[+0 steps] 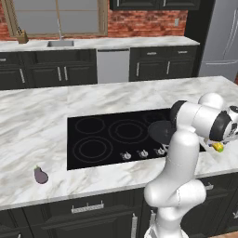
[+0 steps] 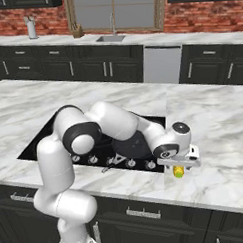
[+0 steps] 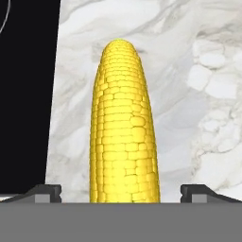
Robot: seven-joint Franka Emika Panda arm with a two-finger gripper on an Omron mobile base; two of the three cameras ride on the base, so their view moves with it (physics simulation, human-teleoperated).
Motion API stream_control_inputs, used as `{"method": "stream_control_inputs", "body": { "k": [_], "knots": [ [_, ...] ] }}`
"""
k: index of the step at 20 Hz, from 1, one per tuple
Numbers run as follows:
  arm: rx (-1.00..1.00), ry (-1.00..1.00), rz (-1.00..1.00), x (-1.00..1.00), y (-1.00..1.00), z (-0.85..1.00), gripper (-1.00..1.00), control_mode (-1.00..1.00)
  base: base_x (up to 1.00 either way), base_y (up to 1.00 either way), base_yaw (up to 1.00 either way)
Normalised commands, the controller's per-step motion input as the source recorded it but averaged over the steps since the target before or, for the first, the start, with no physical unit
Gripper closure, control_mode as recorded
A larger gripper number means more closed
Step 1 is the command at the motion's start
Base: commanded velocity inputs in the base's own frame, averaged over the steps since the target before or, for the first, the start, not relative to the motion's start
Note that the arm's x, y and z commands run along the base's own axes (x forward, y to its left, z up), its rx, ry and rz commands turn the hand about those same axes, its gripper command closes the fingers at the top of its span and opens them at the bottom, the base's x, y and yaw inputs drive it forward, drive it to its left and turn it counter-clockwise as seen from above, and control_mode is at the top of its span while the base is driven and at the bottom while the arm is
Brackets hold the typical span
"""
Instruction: Put the corn and eggplant in the pan. Then turn on the front right burner and set the heat to medium.
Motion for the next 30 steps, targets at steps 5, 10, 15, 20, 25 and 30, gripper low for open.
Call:
{"method": "stream_control_inputs", "body": {
  "k": [5,10,15,20,25,30],
  "knots": [
    [0.02,0.00,0.00,0.00,0.00,-0.17,-1.00,-1.00,0.00,0.00,0.00],
    [0.00,0.00,0.00,0.00,0.00,0.00,1.00,-1.00,0.00,0.00,0.00],
    [0.00,0.00,0.00,0.00,0.00,0.00,1.00,-1.00,0.00,0.00,0.00],
    [0.00,0.00,0.00,0.00,0.00,0.12,1.00,-1.00,0.00,0.00,0.00],
    [0.00,0.00,0.00,0.00,0.00,0.71,1.00,-1.00,0.00,0.00,0.00],
    [-0.03,0.00,0.00,0.00,0.36,0.53,1.00,-1.00,0.00,0.00,0.00]
  ]
}}
